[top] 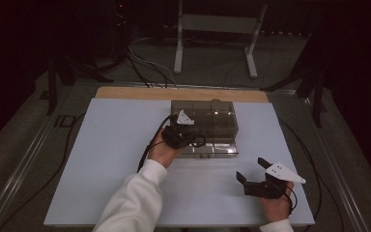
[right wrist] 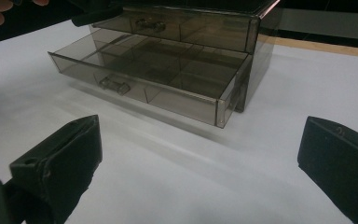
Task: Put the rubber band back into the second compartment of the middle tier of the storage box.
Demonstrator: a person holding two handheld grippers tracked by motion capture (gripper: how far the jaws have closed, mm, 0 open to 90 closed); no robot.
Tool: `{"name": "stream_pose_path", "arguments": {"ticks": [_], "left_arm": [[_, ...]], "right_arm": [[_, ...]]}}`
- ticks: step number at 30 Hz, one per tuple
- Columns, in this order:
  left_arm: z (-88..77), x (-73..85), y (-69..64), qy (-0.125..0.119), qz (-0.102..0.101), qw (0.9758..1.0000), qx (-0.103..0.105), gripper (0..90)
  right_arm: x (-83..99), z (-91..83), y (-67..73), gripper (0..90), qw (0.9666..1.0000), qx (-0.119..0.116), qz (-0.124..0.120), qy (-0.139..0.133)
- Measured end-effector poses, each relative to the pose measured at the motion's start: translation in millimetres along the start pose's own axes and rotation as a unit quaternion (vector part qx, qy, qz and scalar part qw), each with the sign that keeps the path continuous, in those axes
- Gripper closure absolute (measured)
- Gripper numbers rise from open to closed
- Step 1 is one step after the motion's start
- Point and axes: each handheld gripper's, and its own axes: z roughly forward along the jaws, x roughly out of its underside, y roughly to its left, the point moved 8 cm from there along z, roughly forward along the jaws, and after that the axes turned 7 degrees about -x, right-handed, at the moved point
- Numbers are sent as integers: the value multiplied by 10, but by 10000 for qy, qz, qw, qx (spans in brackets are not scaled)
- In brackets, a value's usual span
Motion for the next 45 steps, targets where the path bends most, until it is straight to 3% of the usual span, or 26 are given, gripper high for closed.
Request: {"name": "stream_pose_path", "arguments": {"ticks": [45], "left_arm": [[335, 22, -138, 323, 182, 9993, 39, 881]], "right_arm": [[3, 6, -2, 3, 10000, -15, -21, 17]]}}
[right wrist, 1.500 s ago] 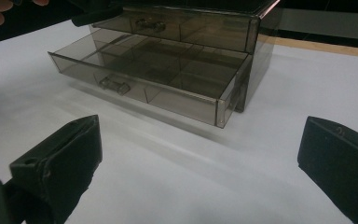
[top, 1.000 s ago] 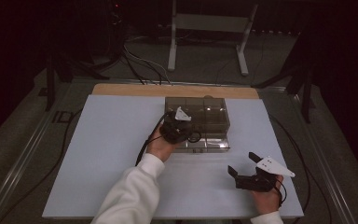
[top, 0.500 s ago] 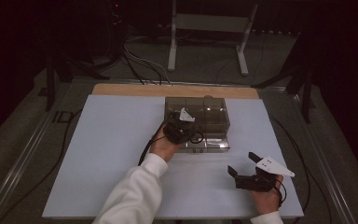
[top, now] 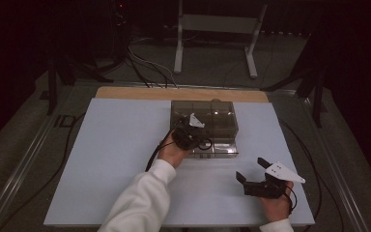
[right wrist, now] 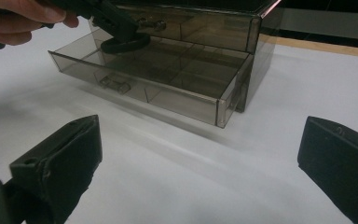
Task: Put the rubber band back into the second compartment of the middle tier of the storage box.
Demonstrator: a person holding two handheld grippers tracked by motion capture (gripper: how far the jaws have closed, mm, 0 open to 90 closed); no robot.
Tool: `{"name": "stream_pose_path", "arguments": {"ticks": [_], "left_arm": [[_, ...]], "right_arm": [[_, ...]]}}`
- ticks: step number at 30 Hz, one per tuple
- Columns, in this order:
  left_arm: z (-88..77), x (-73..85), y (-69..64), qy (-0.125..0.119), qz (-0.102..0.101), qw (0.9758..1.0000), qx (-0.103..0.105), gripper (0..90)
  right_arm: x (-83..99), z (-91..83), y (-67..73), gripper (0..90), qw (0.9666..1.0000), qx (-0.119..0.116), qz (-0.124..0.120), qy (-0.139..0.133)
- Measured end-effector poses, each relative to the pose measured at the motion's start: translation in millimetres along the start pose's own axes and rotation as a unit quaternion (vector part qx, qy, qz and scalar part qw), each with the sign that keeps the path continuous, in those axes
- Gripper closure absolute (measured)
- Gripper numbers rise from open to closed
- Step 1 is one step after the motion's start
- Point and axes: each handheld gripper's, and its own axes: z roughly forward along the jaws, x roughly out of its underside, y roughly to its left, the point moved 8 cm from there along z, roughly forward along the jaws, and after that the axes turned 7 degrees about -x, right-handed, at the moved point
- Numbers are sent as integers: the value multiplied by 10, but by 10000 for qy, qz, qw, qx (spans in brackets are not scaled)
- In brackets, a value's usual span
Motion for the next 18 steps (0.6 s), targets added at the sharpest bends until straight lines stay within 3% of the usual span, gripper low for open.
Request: {"name": "stream_pose_path", "arguments": {"ticks": [18], "left_arm": [[118, 25, -28, 127, 48, 9999, -89, 881]], "right_arm": [[6, 0, -5, 3, 10000, 7, 9, 14]]}}
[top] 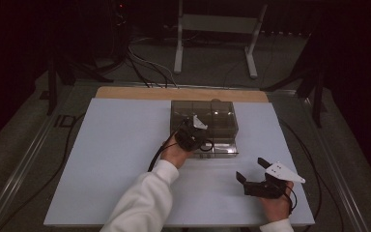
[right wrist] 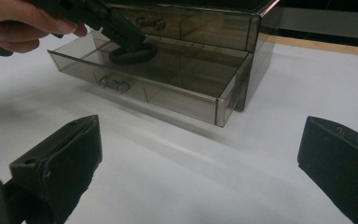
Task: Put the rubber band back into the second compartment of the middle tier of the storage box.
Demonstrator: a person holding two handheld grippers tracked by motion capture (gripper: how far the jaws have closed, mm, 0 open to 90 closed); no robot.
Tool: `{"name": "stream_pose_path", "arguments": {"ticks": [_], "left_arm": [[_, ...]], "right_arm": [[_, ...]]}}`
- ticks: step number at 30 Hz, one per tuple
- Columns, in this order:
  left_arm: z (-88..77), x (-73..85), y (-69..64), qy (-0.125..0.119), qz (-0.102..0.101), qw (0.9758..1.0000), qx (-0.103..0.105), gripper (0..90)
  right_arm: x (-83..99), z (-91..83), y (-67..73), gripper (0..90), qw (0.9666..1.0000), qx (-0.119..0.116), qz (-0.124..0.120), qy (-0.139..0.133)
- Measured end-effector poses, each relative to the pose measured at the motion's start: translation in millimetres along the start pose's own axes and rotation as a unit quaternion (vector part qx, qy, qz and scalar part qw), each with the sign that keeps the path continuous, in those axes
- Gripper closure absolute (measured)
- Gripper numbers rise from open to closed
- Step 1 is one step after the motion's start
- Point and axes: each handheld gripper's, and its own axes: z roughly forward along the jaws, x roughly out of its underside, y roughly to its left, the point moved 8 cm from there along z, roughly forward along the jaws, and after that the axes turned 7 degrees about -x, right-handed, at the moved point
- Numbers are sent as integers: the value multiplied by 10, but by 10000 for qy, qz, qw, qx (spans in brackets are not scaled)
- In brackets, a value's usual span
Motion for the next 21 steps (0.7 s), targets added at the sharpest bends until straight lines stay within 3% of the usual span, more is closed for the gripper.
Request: {"name": "stream_pose_path", "arguments": {"ticks": [21], "left_arm": [[122, 58, 35, 157, -33, 9999, -61, 880]], "right_arm": [[3, 2, 3, 3, 10000, 0, 2, 14]]}}
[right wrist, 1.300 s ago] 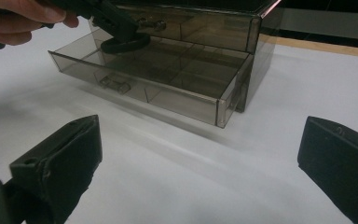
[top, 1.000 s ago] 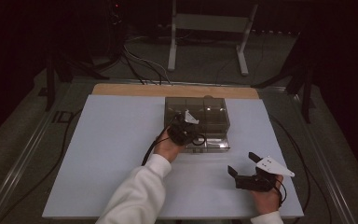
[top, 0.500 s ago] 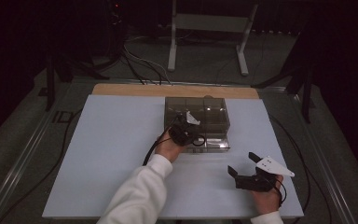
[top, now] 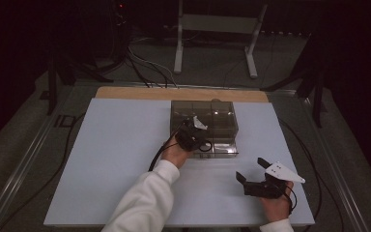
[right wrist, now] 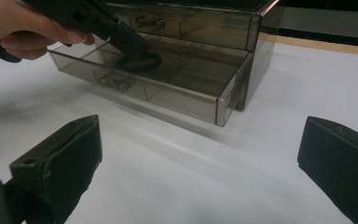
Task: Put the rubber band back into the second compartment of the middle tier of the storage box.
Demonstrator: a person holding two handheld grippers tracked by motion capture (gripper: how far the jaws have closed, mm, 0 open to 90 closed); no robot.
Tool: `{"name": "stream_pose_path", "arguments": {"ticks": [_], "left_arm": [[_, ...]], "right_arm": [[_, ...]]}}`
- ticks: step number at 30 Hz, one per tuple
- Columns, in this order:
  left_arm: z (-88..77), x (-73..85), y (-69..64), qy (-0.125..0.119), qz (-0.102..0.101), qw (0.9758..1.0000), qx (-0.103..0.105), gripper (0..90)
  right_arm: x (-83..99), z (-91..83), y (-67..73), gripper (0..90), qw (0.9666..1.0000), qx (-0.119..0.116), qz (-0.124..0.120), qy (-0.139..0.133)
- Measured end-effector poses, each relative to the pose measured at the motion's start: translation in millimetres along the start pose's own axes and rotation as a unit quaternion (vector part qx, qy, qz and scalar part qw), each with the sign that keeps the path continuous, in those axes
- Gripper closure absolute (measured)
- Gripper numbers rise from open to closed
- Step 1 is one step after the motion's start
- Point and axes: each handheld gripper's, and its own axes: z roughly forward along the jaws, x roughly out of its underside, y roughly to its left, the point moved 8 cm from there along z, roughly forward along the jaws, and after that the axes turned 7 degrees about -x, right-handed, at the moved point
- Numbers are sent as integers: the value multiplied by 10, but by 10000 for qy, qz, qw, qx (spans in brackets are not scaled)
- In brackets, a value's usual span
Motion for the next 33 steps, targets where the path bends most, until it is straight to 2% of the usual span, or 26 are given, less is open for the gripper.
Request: {"name": "stream_pose_path", "arguments": {"ticks": [17, 24, 27, 28, 29, 33], "left_arm": [[74, 23, 1, 131, 25, 9998, -157, 879], [82, 32, -12, 182, 29, 9998, -108, 867], [70, 28, -22, 158, 13, 9999, -38, 762], [44, 12, -38, 83, 14, 10000, 14, 762], [30, 4, -43, 55, 12, 10000, 12, 690], [-17, -12, -57, 7, 15, 10000, 51, 580]], "right_arm": [[3, 5, 2, 3, 10000, -3, 0, 12], [4, 6, 4, 3, 10000, -6, 2, 20], [5, 6, 3, 3, 10000, -5, 1, 22], [5, 7, 3, 2, 10000, -6, 1, 21], [5, 7, 2, 3, 10000, -3, 4, 18], [5, 6, 1, 3, 10000, -3, 4, 18]]}}
